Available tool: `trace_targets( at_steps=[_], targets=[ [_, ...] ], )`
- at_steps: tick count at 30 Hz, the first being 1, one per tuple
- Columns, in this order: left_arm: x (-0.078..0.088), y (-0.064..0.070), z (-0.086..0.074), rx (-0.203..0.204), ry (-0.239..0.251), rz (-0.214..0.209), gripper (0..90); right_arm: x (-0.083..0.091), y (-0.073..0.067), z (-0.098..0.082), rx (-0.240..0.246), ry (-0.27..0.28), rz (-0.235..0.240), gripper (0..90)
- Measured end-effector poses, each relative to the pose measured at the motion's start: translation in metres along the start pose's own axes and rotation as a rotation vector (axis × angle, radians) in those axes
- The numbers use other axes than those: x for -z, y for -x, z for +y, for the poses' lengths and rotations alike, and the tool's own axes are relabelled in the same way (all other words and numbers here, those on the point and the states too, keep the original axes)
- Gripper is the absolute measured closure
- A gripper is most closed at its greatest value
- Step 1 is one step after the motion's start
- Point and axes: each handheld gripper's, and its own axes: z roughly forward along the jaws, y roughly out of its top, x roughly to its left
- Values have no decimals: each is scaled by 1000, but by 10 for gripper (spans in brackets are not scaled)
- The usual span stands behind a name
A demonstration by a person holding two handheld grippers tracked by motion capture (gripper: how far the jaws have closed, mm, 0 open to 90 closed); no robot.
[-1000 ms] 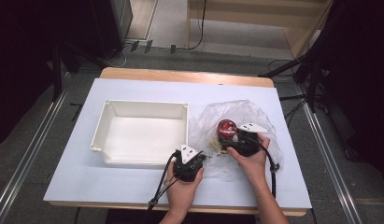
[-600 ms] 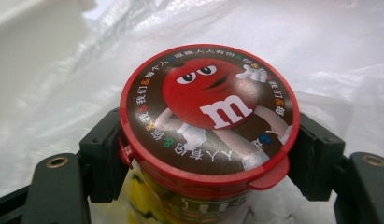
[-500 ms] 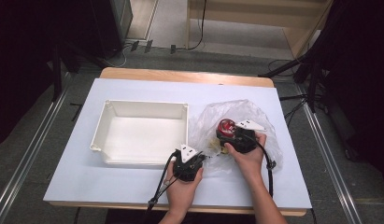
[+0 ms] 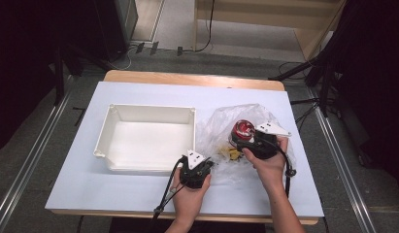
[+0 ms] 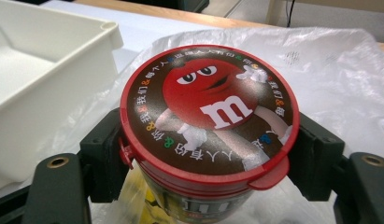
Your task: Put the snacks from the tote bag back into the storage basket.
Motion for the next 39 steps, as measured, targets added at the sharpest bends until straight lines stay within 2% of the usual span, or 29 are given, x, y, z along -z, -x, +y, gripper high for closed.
trace_targets(
  at_steps=[2,7,9,13,17,25,27,31,37,39],
  targets=[
    [0,0,0,2,6,-11,880,4,1,1,2,4,1,264],
    [3,-1,0,-13,21,-47,725,15,2,1,5,5,6,264],
    [5,1,0,-31,16,-73,661,17,1,0,-1,8,6,264],
    [9,4,-1,-82,13,-94,523,23,1,1,-1,16,5,264],
    [16,5,-2,-101,21,-110,430,27,1,0,5,15,5,264],
    [35,-6,-7,-117,30,-176,298,32,0,0,0,16,1,264],
    [40,-10,-9,-131,37,-176,271,31,-1,0,3,15,2,264],
    [51,-20,-11,-123,58,-189,228,32,-3,1,9,13,1,264],
    [62,-29,-15,-164,64,-225,179,35,-6,2,17,21,1,264],
    [65,-30,-15,-173,63,-222,127,36,-6,2,17,21,0,264]
  ],
)
